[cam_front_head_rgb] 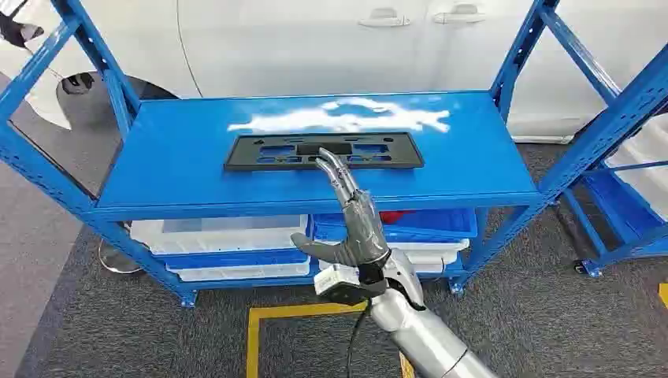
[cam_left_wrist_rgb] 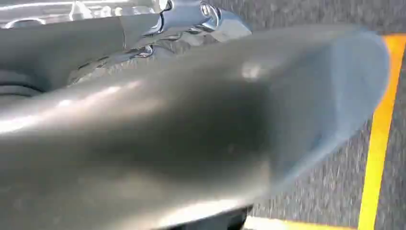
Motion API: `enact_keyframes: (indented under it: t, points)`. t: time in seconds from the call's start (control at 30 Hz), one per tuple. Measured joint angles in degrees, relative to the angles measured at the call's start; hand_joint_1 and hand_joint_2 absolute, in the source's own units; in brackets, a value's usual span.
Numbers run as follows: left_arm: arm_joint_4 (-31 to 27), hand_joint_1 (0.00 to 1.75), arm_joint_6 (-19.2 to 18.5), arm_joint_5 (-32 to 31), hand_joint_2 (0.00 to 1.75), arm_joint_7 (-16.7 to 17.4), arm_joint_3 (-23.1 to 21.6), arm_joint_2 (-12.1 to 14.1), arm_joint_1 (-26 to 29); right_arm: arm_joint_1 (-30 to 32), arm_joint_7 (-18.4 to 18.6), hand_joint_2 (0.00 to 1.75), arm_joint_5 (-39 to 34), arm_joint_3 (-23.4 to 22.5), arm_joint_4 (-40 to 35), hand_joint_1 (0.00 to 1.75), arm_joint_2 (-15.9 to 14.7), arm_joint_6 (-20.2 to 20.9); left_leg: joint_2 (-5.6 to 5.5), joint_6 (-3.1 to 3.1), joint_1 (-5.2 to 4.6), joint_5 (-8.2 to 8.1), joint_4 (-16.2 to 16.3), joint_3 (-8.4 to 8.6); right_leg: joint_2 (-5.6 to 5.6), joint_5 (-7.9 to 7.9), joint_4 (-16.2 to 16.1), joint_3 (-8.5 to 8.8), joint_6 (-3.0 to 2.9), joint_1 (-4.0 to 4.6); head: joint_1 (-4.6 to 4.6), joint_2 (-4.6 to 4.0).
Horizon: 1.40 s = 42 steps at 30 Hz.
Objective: Take the parts from the cabinet and place them on the table.
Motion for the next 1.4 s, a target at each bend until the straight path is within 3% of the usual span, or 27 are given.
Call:
enact_keyframes:
  t: [0.07,0.1,0.2,0.23,0.27,0.3,0.37,0.4,0.43,0.53,0.57,0.63,0.7,0.73,0.77,0.87,0.9,0.93,1.03,1.1,1.13,1.2,1.23,1.27,1.3,1.33,1.4]
  points:
    - [0.0,0.0,0.0,-0.2,0.0,0.0,0.0,0.2,-0.1,-0.6,0.5,1.75,0.6,0.0,1.6,0.0,0.2,-0.6,0.07,-0.45,-0.11,-0.47,0.4,0.01,-0.26,0.68,-1.3,0.71,-0.24,-1.03,0.02,0.0]
    - [0.0,0.0,-0.1,-0.5,0.0,-0.1,0.0,0.1,-0.1,-1.2,0.4,1.75,-0.2,-0.3,2.7,0.0,0.5,-0.5,0.02,-0.95,-0.19,-1.97,2.4,-0.78,-0.22,0.84,-1.7,0.96,-0.5,-1.04,-0.15,0.0]
    - [0.0,0.0,-0.1,-0.6,0.0,-0.2,0.0,0.2,0.0,-2.1,-0.7,1.75,-2.7,-0.9,5.5,0.0,0.9,0.3,0.03,-2.12,0.74,-8.16,16.0,-7.24,-0.32,0.84,-1.7,0.87,-0.56,-1.09,-0.22,-0.02]
    - [0.0,0.0,-0.2,-0.6,0.0,-0.2,0.0,0.2,0.1,-2.1,-1.2,1.75,-3.6,-1.2,6.5,0.0,0.9,0.9,0.04,-2.42,1.02,-8.28,18.3,-8.44,-0.34,0.8,-1.6,0.86,-0.52,-1.13,-0.33,0.0]
    - [0.0,0.0,-0.4,-0.7,0.0,-0.2,0.0,0.2,0.2,-2.1,-1.9,0.0,-4.5,-1.5,7.4,0.0,0.9,1.3,0.06,-2.67,1.3,-7.11,17.5,-8.2,-0.33,0.73,-1.6,0.91,-0.41,-1.22,-0.31,-0.02]
    - [0.0,0.0,-0.4,-0.7,0.0,-0.2,0.0,0.2,0.2,-2.3,-2.3,0.0,-5.3,-1.9,8.0,0.0,0.9,1.8,0.08,-2.9,1.56,-4.86,14.2,-6.78,-0.32,0.63,-1.4,0.91,-0.26,-1.32,-0.31,-0.02]
    - [0.0,0.0,-0.5,-0.8,0.0,-0.4,0.0,0.3,0.0,-3.0,-3.1,0.0,-6.7,-2.9,9.2,0.0,0.9,2.5,-0.04,-3.29,2.08,0.63,3.2,-1.48,0.1,0.15,-0.7,0.91,0.41,-1.64,-0.31,-0.02]
    - [0.1,0.0,-0.5,-1.0,0.0,-0.4,0.0,0.3,0.0,-3.4,-3.5,0.0,-7.8,-3.7,9.9,0.0,0.9,3.3,-1.72,-3.29,2.23,-0.32,0.7,0.12,0.38,-0.09,-0.4,0.62,0.97,-1.49,-0.3,-0.02]
    - [0.1,0.0,-0.5,-1.1,0.0,-0.4,0.0,0.3,0.1,-3.8,-3.6,0.0,-8.5,-4.3,10.4,0.0,1.0,3.9,-1.63,-2.45,1.91,-0.03,0.4,-0.18,0.47,0.02,-0.2,0.34,1.36,-1.4,-0.22,0.0]
    - [0.3,0.0,-0.5,-1.1,0.0,-0.4,0.0,0.3,0.2,-4.3,-3.8,0.0,-9.5,-5.8,12.0,0.0,1.1,4.6,-0.82,-1.24,1.56,-0.09,0.6,-0.38,0.99,0.39,-0.5,0.32,2.27,-1.55,-0.24,0.0]
    - [0.3,0.0,-0.5,-1.1,0.0,-0.4,0.0,0.3,0.2,-4.6,-3.6,0.0,-9.5,-6.4,12.6,0.0,1.1,4.6,-0.53,-0.58,2.0,0.33,0.0,-0.12,0.94,-0.04,-0.1,0.19,2.6,-1.77,-0.24,-0.02]
    - [0.3,0.0,-0.5,-1.1,0.0,-0.4,0.0,0.3,-0.1,-5.5,-3.4,0.0,-9.6,-7.5,13.9,0.0,1.1,4.4,-0.28,0.11,1.84,0.34,0.0,-0.27,0.6,-3.19,4.8,-2.09,2.79,-1.75,-0.18,0.0]
    - [0.3,0.0,-0.5,-1.1,0.0,-0.4,0.0,0.3,0.0,-5.7,-3.4,0.0,-9.5,-7.9,15.1,0.0,1.1,4.3,-0.1,0.35,1.6,0.3,0.0,-0.34,0.58,-7.31,14.6,-6.78,3.03,-1.75,-0.18,-0.02]
    - [0.3,0.0,-0.5,-1.1,0.0,-0.4,0.0,0.3,0.0,-5.6,-3.4,0.0,-9.5,-8.0,15.5,0.0,1.1,4.3,-0.08,0.36,1.52,0.29,0.0,-0.38,0.58,-8.08,17.5,-8.2,3.04,-1.75,-0.18,-0.02]
    - [0.3,0.0,-0.5,-1.1,0.0,-0.4,0.0,0.3,0.1,-5.6,-3.4,0.0,-9.5,-8.1,16.2,0.0,1.1,4.2,-0.08,0.41,1.42,0.25,0.1,-0.37,0.58,-7.38,18.4,-8.89,2.95,-1.75,-0.18,0.0]
    - [0.3,0.0,-0.5,-1.1,0.0,-0.4,0.0,0.3,0.0,-5.9,-3.4,0.0,-9.4,-8.3,16.9,0.0,1.3,4.1,-0.12,0.39,1.22,0.11,0.2,-0.16,0.58,-1.22,8.0,-3.95,2.25,-1.63,-0.18,-0.02]
    - [0.3,0.0,-0.6,-1.1,0.0,-0.4,0.0,0.3,0.0,-6.2,-3.5,0.0,-9.0,-8.3,17.2,0.0,1.5,4.0,-0.12,0.21,1.18,-0.01,0.2,-0.06,0.46,1.03,1.6,-0.83,1.61,-1.48,-0.18,-0.02]
    - [0.3,0.0,-0.6,-1.1,0.0,-0.4,0.0,0.3,-0.1,-6.5,-3.5,0.0,-8.6,-8.3,17.4,0.0,1.7,3.8,-0.11,-0.12,0.65,-0.17,0.5,-0.28,0.29,0.1,0.1,-0.17,1.47,-1.06,-0.24,-0.02]
    - [0.3,0.0,-0.7,-1.2,0.0,-0.6,0.0,0.3,-0.1,-6.5,-3.5,0.0,-7.9,-8.3,17.9,0.0,2.0,3.4,0.0,-0.99,0.98,-0.03,0.1,-0.26,0.46,0.16,0.1,-0.49,1.05,-0.86,-0.22,0.0]
    - [0.3,0.0,-0.7,-1.3,0.0,-0.8,0.0,0.5,-0.2,-6.5,-3.5,0.0,-7.1,-8.3,18.2,0.0,2.3,2.4,0.05,-1.69,1.09,-0.71,0.9,-0.44,0.36,0.57,-0.8,0.18,0.41,-1.5,-0.22,-0.02]
    - [0.3,0.0,-0.7,-1.3,0.0,-0.9,0.0,0.5,-0.2,-6.7,-3.4,0.0,-6.9,-8.3,18.4,0.0,2.4,2.2,0.04,-2.0,1.07,-2.06,3.0,-1.34,0.35,0.46,-1.0,0.4,0.13,-1.51,-0.33,0.0]
    - [0.3,0.0,-0.8,-1.6,0.0,-0.9,0.0,0.6,-0.1,-6.6,-3.3,0.0,-6.5,-8.3,18.7,0.0,2.7,1.8,0.04,-2.49,1.27,-6.3,12.2,-5.9,0.31,0.25,-0.9,0.56,-0.23,-1.41,-0.28,-0.02]
    - [0.3,0.0,-0.8,-1.6,0.0,-0.9,0.0,0.6,-0.1,-6.5,-3.1,0.0,-6.5,-8.3,18.9,0.0,2.7,1.6,0.04,-2.7,1.28,-7.57,16.5,-8.26,0.31,0.16,-0.9,0.57,-0.24,-1.4,-0.28,0.0]
    - [0.3,0.0,-0.8,-1.6,0.0,-0.9,0.1,0.6,0.0,-6.5,-3.0,0.0,-6.3,-8.3,19.1,0.0,2.7,1.5,0.04,-2.78,1.32,-7.41,18.3,-9.47,0.34,0.07,-0.8,0.6,-0.22,-1.41,-0.28,-0.02]
    - [0.3,0.0,-0.8,-1.6,0.0,-0.9,0.1,0.6,0.1,-6.4,-2.9,0.0,-6.2,-8.3,19.3,0.0,2.7,1.3,0.05,-2.88,1.42,-5.78,17.2,-9.25,0.41,-0.09,-0.8,0.74,-0.16,-1.44,-0.31,-0.02]
    - [0.3,0.0,-0.8,-1.6,0.0,-0.9,0.1,0.7,0.1,-6.4,-2.8,0.0,-5.9,-8.3,19.4,0.0,2.8,1.1,0.05,-2.93,1.55,-3.18,13.5,-7.72,0.5,-0.29,-0.7,0.96,-0.01,-1.46,-0.28,-0.02]
    - [0.3,0.0,-0.9,-1.6,0.0,-0.9,0.1,0.8,0.0,-6.4,-2.7,0.0,-5.6,-8.3,19.6,0.0,3.1,0.7,0.11,-2.81,1.8,2.11,3.1,-2.89,0.61,-0.92,-0.4,1.59,0.44,-1.52,-0.28,-0.02]
